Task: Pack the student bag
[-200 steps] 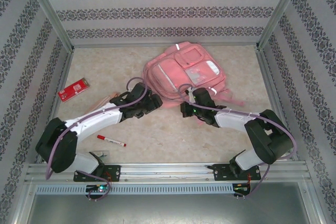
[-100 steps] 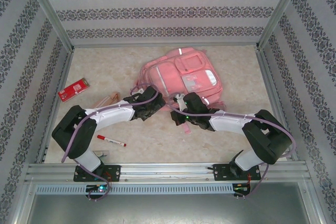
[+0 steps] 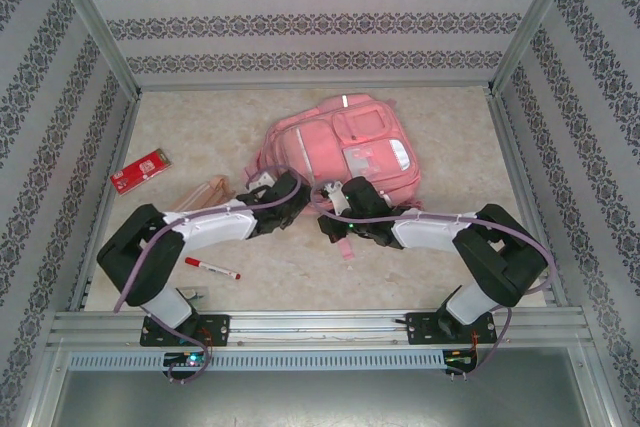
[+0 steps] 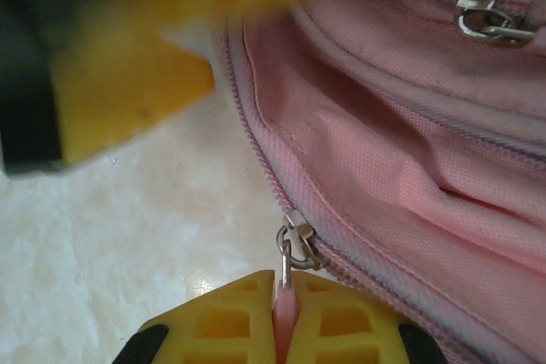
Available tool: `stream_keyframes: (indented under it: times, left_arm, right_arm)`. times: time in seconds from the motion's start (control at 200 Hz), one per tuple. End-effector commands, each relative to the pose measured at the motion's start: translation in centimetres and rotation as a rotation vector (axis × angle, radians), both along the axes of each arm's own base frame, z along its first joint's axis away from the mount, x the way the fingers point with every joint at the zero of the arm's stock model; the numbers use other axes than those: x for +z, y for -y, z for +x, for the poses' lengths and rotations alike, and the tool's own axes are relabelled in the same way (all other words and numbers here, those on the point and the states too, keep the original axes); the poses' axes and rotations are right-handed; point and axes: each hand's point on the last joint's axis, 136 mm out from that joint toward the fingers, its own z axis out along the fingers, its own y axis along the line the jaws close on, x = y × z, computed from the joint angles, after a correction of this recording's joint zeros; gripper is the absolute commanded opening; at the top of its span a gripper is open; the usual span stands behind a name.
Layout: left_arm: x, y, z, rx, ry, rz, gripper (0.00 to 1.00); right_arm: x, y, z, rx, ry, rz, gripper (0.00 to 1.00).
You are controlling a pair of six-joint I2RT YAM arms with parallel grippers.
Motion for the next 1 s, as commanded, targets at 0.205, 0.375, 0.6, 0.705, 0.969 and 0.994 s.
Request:
stream_keyframes:
  times: [0.205,0.375,0.6,0.705,0.969,0.994]
  left_arm:
    - [-1.7,-1.6,-0.1,0.101,0.027,-0.019,0.0]
    - [0.6,-3.7,0.4,0.044,0.052,0.011,0.0]
    - [2.6,-6.2,0.7,-0.027,0.068,0.065,0.0]
    - [2.4,-5.8,0.7,-0.073,0.074,0.06,0.0]
    - [1.0,-2.7,1.0,-0.196,0.046,-0.029,0.0]
    - [1.0,-2.5,1.0,-0.199,0.046,-0.034,0.0]
  right_arm:
    - [-0.6,1.1,1.0,-0.082,0.023,-0.031,0.0]
    - [-4.1,7.1,3.2,-0.348,-0.065,-0.168,0.0]
    - [-5.6,13.3,5.1,-0.672,-0.137,-0.178,0.0]
    - [-5.1,13.6,5.6,-0.691,-0.119,-0.169,0.0]
    - [-3.4,12.3,5.9,-0.628,-0.079,-0.099,0.08]
    - [-3.2,12.5,5.9,-0.634,-0.076,-0.102,0.11]
